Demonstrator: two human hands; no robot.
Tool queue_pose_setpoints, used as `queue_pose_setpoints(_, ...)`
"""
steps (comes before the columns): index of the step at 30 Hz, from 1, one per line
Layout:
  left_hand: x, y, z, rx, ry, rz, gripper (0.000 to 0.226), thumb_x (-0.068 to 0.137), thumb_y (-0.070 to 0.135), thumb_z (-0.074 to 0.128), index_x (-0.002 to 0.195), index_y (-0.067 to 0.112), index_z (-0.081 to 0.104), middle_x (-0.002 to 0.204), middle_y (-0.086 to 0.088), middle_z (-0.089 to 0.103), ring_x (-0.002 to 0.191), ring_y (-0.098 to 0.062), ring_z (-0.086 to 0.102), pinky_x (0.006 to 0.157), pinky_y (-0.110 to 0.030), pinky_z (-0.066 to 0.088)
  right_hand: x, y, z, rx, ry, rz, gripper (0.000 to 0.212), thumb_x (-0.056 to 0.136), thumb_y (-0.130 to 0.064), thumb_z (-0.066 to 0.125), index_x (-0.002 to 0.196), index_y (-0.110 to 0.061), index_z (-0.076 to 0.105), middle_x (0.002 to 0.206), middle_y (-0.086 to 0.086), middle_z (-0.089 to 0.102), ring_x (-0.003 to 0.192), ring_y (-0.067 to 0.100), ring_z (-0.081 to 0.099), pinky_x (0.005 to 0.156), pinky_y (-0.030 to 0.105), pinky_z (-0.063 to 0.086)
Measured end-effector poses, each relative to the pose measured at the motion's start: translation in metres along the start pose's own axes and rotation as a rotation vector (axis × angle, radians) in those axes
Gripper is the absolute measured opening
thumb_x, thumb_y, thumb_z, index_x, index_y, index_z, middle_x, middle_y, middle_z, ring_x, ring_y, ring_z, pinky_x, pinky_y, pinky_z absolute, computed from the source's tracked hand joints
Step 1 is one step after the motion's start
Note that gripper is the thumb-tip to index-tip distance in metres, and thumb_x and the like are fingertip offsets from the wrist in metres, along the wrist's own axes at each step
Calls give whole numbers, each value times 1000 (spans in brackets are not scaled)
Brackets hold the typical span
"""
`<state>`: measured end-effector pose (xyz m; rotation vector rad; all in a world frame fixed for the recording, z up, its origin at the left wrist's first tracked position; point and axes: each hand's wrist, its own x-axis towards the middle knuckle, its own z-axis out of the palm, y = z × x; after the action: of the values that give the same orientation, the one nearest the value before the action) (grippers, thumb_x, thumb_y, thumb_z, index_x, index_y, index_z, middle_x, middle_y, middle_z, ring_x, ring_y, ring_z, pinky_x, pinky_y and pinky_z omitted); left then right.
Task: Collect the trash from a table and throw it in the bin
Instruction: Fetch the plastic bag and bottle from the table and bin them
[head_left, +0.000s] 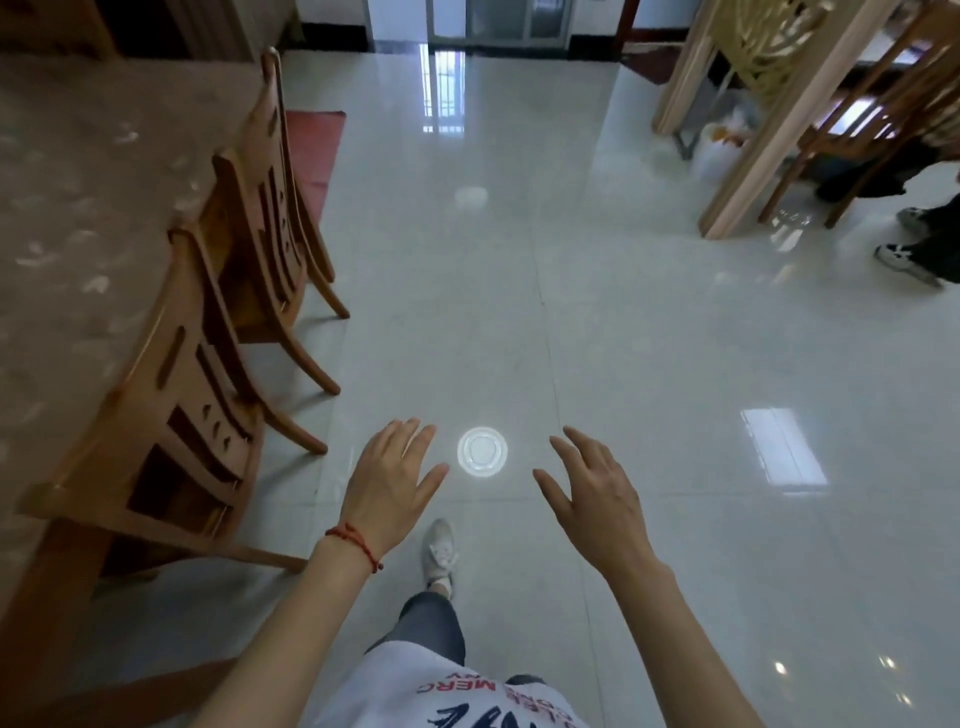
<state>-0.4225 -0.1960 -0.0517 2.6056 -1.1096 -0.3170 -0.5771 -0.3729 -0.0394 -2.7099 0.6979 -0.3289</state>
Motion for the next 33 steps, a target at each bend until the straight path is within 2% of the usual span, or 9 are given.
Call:
queue_pose_setpoints(5, 91, -30, -13, -2, 7, 4, 82, 91, 60, 7, 121, 3, 56, 121, -20, 60, 115, -37, 54, 97, -47, 40, 93, 2, 22, -31, -28, 2, 47, 86, -43, 40, 110, -9, 62, 119, 13, 62, 104, 30, 62, 75, 39, 53)
queue_pose_setpoints(8, 138, -45, -27, 2, 18, 3, 82, 90, 60, 5, 123, 4, 54, 123, -19, 59, 117, -37, 53, 98, -47, 39, 145, -3, 30, -26, -41, 13, 49, 86, -44, 39, 112, -9, 61, 120, 12, 62, 105, 30, 61, 77, 39, 53)
queue_pose_setpoints(13, 222, -73, -51, 42, 33, 7, 62, 93, 46, 23, 114, 1, 60, 112, -21, 64, 104, -40, 60, 88, -51, 47, 232, -2, 40, -34, -39, 40, 47, 87, -43, 45, 114, -8, 61, 121, 13, 61, 107, 30, 60, 81, 41, 52)
queue_pose_setpoints(16, 265, -84, -58, 27, 47, -17, 51, 87, 38, 42, 116, 0, 59, 116, -23, 62, 108, -42, 58, 91, -53, 44, 277, 2, 44, -35, -37, 42, 44, 85, -38, 51, 116, -7, 60, 124, 13, 60, 110, 30, 58, 84, 40, 50)
queue_pose_setpoints(20, 328, -94, -62, 36, 63, -11, 48, 87, 36, 52, 118, 0, 58, 119, -24, 60, 111, -43, 55, 92, -54, 43, 347, 17, 54, -41, -50, 22, 42, 86, -35, 55, 117, -7, 59, 125, 14, 59, 111, 31, 58, 84, 41, 50)
queue_pose_setpoints(24, 403, -104, -66, 44, 86, -45, 47, 88, 33, 53, 122, 1, 55, 125, -23, 57, 117, -42, 51, 97, -52, 39, 428, 37, 69, -37, -52, 0, 41, 86, -31, 63, 119, -7, 58, 126, 14, 58, 112, 32, 57, 86, 43, 49)
queue_pose_setpoints(28, 481, -108, -79, 58, 76, -71, 48, 88, 34, 50, 123, 2, 55, 126, -22, 56, 119, -41, 50, 99, -52, 37, 511, 54, 73, -10, -66, -17, 41, 87, -33, 60, 119, -7, 59, 127, 15, 57, 114, 33, 56, 87, 44, 48)
queue_pose_setpoints(33, 573, -113, -103, 34, 67, -106, 51, 89, 39, 46, 122, 2, 55, 124, -22, 57, 116, -41, 52, 98, -51, 37, 611, 68, 65, -24, -63, -75, 42, 85, -35, 56, 115, -6, 60, 123, 16, 60, 109, 33, 59, 82, 44, 51)
